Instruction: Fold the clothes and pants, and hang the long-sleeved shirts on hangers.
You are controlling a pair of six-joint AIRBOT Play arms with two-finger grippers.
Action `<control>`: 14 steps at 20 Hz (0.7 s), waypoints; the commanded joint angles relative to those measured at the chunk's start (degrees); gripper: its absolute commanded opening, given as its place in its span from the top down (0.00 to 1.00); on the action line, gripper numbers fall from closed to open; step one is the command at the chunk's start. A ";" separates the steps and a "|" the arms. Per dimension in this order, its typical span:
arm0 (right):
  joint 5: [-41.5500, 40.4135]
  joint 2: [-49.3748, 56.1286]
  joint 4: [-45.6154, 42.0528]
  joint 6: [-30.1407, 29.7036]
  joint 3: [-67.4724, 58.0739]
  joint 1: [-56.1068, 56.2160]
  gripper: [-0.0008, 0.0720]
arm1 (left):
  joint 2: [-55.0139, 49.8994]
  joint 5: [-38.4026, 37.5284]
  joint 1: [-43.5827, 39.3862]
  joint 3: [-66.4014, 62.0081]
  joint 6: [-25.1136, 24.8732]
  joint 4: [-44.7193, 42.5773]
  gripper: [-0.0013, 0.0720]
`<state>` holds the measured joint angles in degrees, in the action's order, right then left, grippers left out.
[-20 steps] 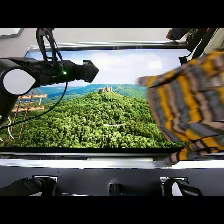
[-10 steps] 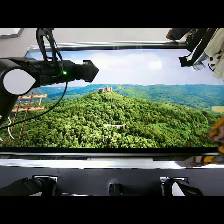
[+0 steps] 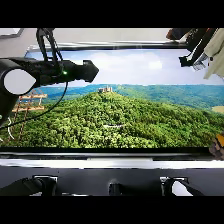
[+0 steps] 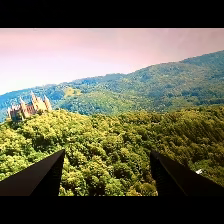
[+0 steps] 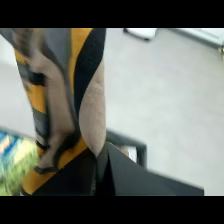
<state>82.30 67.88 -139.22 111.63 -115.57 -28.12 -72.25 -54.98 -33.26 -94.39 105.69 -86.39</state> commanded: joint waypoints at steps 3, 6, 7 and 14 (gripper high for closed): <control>-8.22 1.22 -3.02 5.18 -2.62 -1.73 0.96 | -0.02 -0.02 -0.04 0.02 0.00 0.00 0.17; -12.04 1.22 -5.05 8.35 -2.62 -1.73 0.96 | -0.04 -0.02 -0.04 0.02 0.00 0.00 0.17; -12.90 1.22 -5.97 8.98 -2.62 -1.73 0.96 | -0.04 -0.04 -0.04 0.02 0.00 0.00 0.17; -15.76 1.31 -6.10 13.27 -2.62 -10.36 0.96 | -0.09 -0.04 -0.04 0.02 0.00 0.00 0.17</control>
<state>68.31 69.14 -146.56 122.85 -118.13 -33.98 -72.27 -55.00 -33.26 -94.39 105.71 -86.39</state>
